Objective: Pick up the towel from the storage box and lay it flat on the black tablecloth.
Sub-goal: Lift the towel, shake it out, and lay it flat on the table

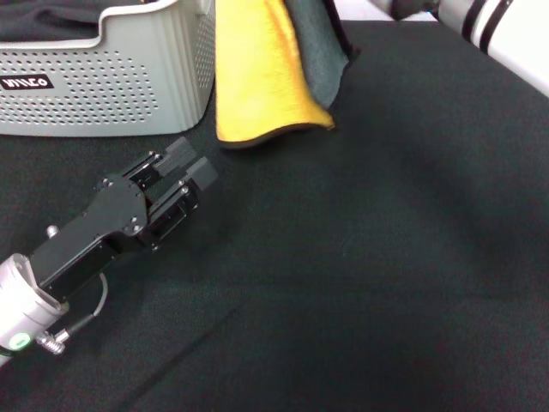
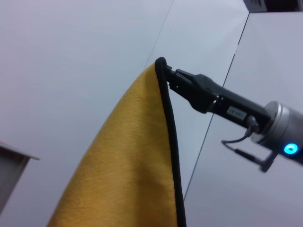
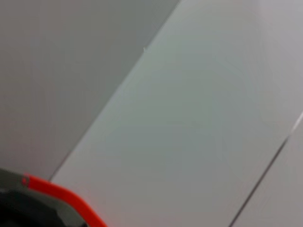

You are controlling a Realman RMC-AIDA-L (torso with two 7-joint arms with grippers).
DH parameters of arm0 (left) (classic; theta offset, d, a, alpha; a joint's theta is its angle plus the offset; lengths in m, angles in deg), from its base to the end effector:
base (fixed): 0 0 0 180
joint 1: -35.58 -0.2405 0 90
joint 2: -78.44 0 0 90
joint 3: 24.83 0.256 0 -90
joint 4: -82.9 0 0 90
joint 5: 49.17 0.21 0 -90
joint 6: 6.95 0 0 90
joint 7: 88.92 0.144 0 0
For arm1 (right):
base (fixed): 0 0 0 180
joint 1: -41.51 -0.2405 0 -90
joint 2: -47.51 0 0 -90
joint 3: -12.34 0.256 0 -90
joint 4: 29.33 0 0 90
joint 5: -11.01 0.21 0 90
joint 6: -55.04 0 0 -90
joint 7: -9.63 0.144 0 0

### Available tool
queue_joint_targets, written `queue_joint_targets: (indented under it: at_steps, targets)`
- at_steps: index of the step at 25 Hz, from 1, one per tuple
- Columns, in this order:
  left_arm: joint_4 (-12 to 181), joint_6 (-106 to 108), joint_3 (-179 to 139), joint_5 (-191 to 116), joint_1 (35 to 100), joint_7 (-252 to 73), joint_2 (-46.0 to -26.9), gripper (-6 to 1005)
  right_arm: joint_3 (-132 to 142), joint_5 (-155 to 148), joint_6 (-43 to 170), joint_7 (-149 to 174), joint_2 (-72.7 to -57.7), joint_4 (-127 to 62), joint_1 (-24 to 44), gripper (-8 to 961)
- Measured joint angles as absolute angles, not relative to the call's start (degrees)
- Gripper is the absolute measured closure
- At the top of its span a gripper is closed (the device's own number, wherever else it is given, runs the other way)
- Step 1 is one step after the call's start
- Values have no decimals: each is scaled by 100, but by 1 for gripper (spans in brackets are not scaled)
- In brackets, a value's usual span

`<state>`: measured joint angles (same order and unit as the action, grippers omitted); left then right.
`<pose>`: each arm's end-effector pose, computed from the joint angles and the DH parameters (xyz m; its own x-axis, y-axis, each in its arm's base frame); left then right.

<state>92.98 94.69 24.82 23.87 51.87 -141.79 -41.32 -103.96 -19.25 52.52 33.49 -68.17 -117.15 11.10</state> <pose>-0.2891 0.2328 -0.0201 0.3429 0.1505 0.9272 0.6328 -0.7665 -0.1096 -0.0048 0.3661 -0.0172 0.8306 0.4635 -0.3085 -0.0311 -0.5146 -0.8569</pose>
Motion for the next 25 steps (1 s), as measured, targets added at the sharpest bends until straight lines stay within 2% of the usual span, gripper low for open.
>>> queue_joint_targets:
  at_steps: [12, 20, 25]
  targets:
    - [8600, 9305, 2488, 2219, 5181, -12661, -4205, 493, -11082, -1460, 3936, 2907, -6822, -12509, 1172, 947]
    - [8561, 9366, 2515, 2220, 5148, -12670, -4205, 492, -10863, 998, 2250, 528, -6834, -14004, 1735, 947]
    - [8561, 9377, 2551, 2260, 5181, -12674, -4206, 492, -10082, 2777, 1012, -592, -6854, -14534, 1705, 948]
